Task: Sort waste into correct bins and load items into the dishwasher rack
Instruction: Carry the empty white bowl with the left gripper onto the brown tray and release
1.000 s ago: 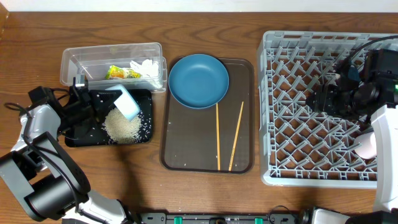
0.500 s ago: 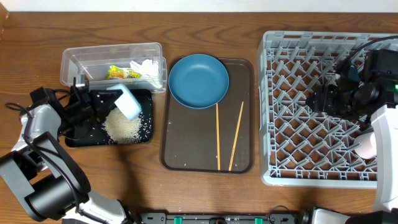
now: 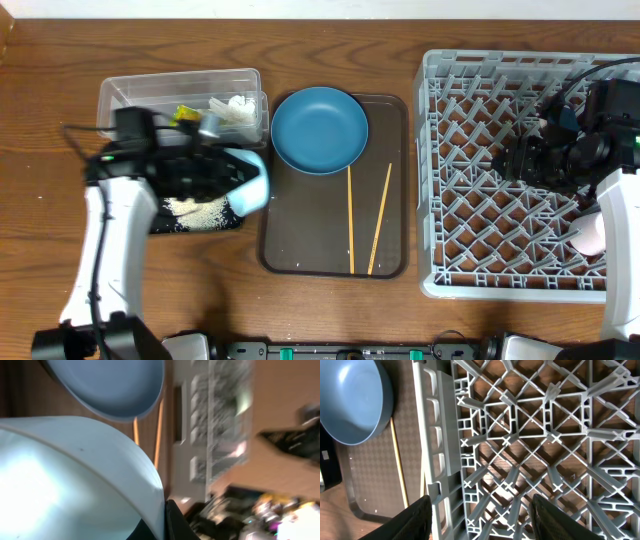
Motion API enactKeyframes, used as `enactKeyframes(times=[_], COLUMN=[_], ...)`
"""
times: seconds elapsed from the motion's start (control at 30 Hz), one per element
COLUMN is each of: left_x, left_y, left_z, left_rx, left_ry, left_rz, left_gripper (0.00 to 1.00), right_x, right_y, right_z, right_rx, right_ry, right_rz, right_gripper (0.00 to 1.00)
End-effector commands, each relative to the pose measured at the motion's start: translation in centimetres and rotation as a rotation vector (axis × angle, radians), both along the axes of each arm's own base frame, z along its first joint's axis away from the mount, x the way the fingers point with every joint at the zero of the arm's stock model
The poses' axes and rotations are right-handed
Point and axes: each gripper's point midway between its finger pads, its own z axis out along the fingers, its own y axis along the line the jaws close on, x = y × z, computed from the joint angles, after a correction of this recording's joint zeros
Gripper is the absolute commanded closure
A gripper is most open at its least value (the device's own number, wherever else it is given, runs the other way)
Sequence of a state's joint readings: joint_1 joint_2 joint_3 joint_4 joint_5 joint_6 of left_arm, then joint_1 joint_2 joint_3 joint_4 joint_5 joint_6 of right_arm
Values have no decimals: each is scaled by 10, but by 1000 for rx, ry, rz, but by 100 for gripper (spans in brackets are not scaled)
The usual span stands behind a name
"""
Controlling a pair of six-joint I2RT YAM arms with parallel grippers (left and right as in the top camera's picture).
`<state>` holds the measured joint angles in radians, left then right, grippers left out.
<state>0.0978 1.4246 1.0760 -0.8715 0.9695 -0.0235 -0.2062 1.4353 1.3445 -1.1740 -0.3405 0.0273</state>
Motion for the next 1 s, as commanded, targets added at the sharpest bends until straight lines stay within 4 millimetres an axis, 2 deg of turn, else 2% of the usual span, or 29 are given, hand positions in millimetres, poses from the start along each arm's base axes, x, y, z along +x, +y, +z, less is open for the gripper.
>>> enactKeyframes(times=[0.0,0.2,0.3,0.5,0.63,0.77,0.9,0.97], left_x=[-10,-27,-34,-39,-39,-32,-31,-30], left_y=[-15,-62,-93,-135,-157,-167,-165,-161], left_z=[-29,-60,-71,-102,-105,-99,-99,-97], left_rx=[235,414,425,455,432,404,406,409], left_ry=[62,98,80,74,32,-22,-17,-10], left_rz=[-34,-141,-218,-280,-303,-303,-298,-288], left_gripper=[94,94,94,94,92,83,58,53], right_x=[-1,-1,-1,-1,-1,-1,-1,-1], right_y=[4,4,4,4,4,4,4,4], right_z=[-3,-3,-3,-3,-3,-3,-3,-3], right_rx=[5,4,5,5,5,5,5,5], right_ry=[13,13,13,14,13,13,13,13], right_rz=[3,3,3,3,3,3,3,3], right_gripper=[39,39,39,39,39,38,39,40])
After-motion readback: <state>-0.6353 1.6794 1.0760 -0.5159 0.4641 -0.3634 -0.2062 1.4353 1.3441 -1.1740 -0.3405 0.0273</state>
